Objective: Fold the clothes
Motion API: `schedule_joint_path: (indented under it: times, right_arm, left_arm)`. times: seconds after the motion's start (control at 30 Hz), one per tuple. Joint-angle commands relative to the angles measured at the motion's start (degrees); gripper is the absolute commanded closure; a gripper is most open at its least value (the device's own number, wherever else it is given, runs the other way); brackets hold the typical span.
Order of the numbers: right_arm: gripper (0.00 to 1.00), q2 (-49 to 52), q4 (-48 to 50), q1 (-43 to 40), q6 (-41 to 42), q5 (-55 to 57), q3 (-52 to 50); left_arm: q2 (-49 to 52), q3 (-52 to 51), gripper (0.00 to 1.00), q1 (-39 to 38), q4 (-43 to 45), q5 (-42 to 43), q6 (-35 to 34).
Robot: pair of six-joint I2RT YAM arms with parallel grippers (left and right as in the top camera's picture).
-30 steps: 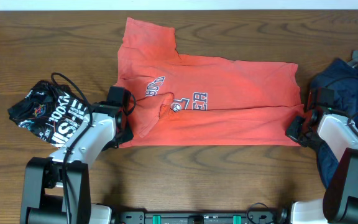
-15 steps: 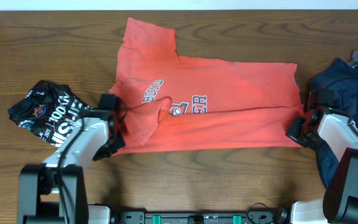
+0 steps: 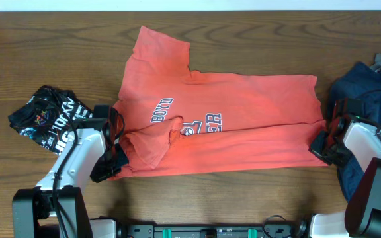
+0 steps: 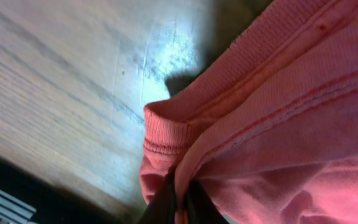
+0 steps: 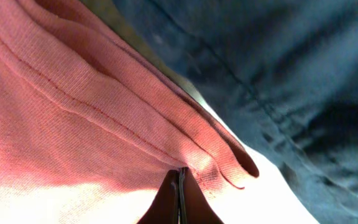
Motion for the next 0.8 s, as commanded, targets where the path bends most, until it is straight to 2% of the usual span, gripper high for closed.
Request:
schedule_joint_path:
  times: [0.0, 0.03, 0.07, 0.1, 0.17, 0.2, 0.37, 0.5, 0.77]
  right_arm:
    - [0.98, -0.3, -1.6, -0.5, -1.3, -1.9, -2.8]
    - [0.96, -1.8, -2.0, -0.5, -1.5, -2.7, -2.3]
    - [0.92, -3.4, -2.6, -0.5, -1.5, -3.5, -1.6]
    - [0.86, -4.9, -2.9, -0.5, -1.5, -4.1, -0.9]
    - [0.49, -7.9, -3.1, -0.5, -1.5, -5.4, 0.8]
    - [0.35, -9.4, -3.0, -0.5, -1.7, -5.7, 1.7]
    - [0.32, -14.6, -1.0, -0.5, -6.0, -10.1, 5.1]
    - [0.33, -15.5, 3.1, -0.1, -9.2, -16.5, 5.3]
    - [0.32, -15.5, 4.3, 0.9, -11.5, -18.7, 5.3]
  left_arm:
    - [-1.7, 1.0, 0.89, -0.1, -0.2, 0.7, 0.7]
    - [-2.4, 1.4, 0.83, -0.1, 0.0, 0.7, 0.7]
    - [-3.1, 2.1, 0.67, -0.1, 0.0, 0.7, 0.7]
    - [-3.8, 2.9, 0.56, -0.1, 0.0, 0.7, 0.7]
    - [-5.2, 4.9, 0.43, -0.1, 0.1, 0.7, 0.7]
    - [-6.0, 6.1, 0.34, -0.1, 0.3, 0.7, 1.0]
    - [-7.3, 11.5, 0.09, -0.1, 6.1, 6.9, 11.0]
    - [-5.3, 14.5, 0.00, -0.1, 13.0, 8.9, 14.8]
    - [10.4, 26.5, 0.02, -0.1, 20.3, 13.8, 20.9]
